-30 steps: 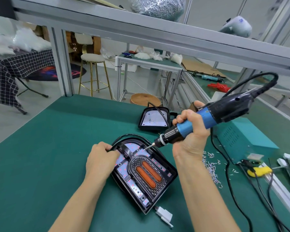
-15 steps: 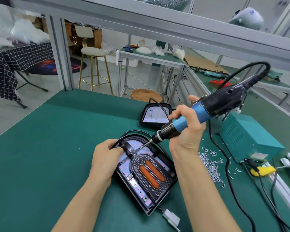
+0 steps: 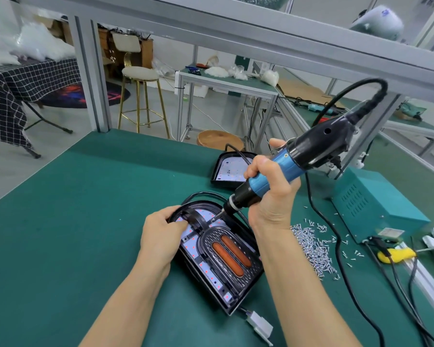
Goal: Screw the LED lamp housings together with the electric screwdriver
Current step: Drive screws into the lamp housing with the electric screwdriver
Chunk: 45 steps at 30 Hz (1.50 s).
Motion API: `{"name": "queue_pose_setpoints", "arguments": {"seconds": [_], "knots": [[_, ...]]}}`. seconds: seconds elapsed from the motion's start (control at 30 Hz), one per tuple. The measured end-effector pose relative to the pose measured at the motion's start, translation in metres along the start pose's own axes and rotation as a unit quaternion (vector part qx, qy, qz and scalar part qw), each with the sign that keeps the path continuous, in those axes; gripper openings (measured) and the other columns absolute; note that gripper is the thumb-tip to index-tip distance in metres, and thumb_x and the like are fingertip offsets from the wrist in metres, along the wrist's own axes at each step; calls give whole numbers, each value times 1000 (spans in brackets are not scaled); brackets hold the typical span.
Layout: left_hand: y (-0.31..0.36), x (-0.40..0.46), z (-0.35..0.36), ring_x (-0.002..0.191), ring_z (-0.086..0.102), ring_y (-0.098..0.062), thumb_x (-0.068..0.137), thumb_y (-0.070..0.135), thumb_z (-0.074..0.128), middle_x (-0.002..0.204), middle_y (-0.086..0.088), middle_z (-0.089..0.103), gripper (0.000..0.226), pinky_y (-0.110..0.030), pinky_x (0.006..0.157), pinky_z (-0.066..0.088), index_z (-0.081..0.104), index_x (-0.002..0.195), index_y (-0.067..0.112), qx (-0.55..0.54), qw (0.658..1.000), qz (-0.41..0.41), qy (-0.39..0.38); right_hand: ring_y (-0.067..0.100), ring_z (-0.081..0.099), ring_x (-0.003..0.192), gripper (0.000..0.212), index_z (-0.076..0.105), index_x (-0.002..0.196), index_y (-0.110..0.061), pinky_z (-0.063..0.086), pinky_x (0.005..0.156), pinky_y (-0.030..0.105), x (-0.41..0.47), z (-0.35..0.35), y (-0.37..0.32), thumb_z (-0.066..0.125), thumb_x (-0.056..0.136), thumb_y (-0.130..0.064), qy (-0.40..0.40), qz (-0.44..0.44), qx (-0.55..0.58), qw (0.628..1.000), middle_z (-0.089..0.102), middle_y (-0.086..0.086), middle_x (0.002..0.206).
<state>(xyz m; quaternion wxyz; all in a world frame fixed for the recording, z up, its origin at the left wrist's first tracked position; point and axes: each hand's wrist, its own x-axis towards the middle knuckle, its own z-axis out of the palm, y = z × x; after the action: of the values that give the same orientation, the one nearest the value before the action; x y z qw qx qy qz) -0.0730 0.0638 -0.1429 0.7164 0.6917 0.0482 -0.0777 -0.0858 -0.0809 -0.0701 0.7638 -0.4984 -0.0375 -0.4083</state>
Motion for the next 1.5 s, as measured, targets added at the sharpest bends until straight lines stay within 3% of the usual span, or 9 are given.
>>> {"name": "queue_pose_setpoints", "arguments": {"seconds": [0.13,0.3,0.4,0.53,0.73,1.1,1.2,1.33,1.5], "knots": [[-2,1,0,65,58,-21,75,-14,50,76,-10,73,44,-35,73,50,75,72,21,-10,1000,-11,2,18,52,61,29,61,94,-21,46,64,24,3,-5,-4,64,69,-7,-43,31,-19,998,54,1,65],[-4,3,2,63,56,-21,74,-13,49,74,-10,71,42,-32,69,47,75,72,20,-3,1000,-14,11,16,53,67,34,62,96,-18,47,63,23,9,-12,-13,62,68,1,-82,73,-38,993,55,-1,72],[-5,2,1,62,55,-20,74,-13,49,71,-7,71,42,-31,68,47,75,73,20,-5,1000,-13,11,16,53,65,34,57,96,-18,48,64,23,6,-10,-13,62,70,2,-63,70,-26,995,53,0,70],[-5,2,1,63,56,-20,74,-12,50,75,-10,72,42,-33,70,48,76,73,21,-7,1000,-12,10,17,49,65,27,54,82,-20,47,64,25,6,-7,-11,62,69,3,-47,70,-14,996,51,-1,70],[-5,4,1,64,57,-22,74,-13,49,78,-15,72,44,-34,71,48,76,70,22,-15,1000,-15,14,14,46,63,32,57,75,-25,45,60,21,6,-4,-11,58,67,5,-124,77,-1,989,51,-2,67],[-3,0,2,67,58,-23,76,-11,49,80,-15,72,45,-39,77,51,75,70,25,-11,999,-21,23,10,50,61,38,60,83,-26,45,62,19,1,-9,-12,54,69,9,-184,72,7,980,53,-4,68],[-3,-1,3,66,61,-23,78,-11,49,75,-8,73,43,-37,75,53,75,69,22,-14,999,-17,28,11,52,63,37,58,90,-21,46,63,19,0,-7,-14,56,70,9,-136,60,28,989,54,-2,67],[-4,-4,4,64,62,-21,79,-11,50,69,0,73,43,-33,71,53,74,69,24,-19,999,-5,40,14,51,61,37,54,101,-14,45,62,22,9,-13,-27,59,69,4,13,49,103,993,55,-1,66],[-8,-2,5,78,64,-22,83,-4,51,84,2,72,35,-40,81,52,69,84,26,18,997,24,77,11,53,53,32,53,99,-15,47,60,23,15,-33,-57,58,73,2,57,18,135,989,53,-2,63]]}}
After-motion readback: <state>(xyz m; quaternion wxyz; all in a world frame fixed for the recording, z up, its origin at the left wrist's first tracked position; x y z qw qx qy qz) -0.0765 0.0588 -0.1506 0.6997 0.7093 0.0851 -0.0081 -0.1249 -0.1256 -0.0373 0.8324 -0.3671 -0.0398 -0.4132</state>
